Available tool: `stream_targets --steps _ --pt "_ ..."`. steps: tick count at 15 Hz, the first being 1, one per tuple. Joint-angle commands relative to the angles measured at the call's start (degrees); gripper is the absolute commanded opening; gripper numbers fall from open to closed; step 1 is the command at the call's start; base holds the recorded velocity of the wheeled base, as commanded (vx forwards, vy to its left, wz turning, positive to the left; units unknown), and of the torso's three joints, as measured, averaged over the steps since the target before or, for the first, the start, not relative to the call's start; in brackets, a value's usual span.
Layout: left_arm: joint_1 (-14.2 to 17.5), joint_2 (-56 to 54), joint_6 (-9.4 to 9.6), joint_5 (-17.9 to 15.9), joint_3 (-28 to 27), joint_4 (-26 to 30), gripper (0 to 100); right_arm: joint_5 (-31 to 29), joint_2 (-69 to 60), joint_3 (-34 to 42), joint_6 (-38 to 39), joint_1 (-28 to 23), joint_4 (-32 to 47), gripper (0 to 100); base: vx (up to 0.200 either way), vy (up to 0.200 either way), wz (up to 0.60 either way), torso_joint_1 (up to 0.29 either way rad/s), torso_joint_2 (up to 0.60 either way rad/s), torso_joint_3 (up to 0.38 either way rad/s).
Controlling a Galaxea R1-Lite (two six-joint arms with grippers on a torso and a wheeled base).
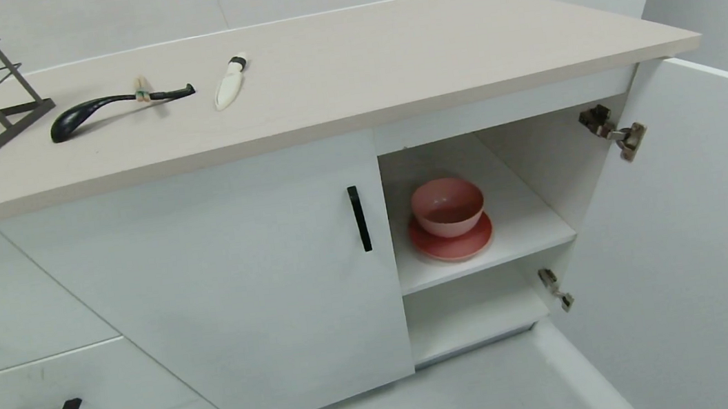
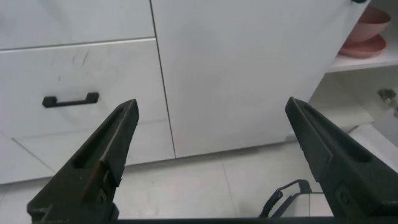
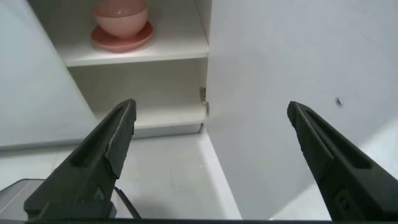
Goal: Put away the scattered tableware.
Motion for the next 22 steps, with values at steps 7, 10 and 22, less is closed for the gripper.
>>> stream_targets --steps 7,10,22 --pt "0.0 0.0 0.1 0.0 0.0 0.0 100 0.1 0.2 0.0 -0.1 0.1 0.0 100 -0.2 -0.143 0.0 0.001 0.0 0.002" --pt "0.0 0.0 0.01 0.0 0.0 0.0 100 0.1 0.2 0.0 -0.1 0.1 0.0 100 -0.067 -0.2 0.0 0.004 0.0 0.001" --pt "0.0 0.0 -0.08 0.1 0.0 -0.1 100 -0.3 0.1 0.0 0.2 0.1 0.1 100 0.0 -0.2 0.0 0.001 0.0 0.003"
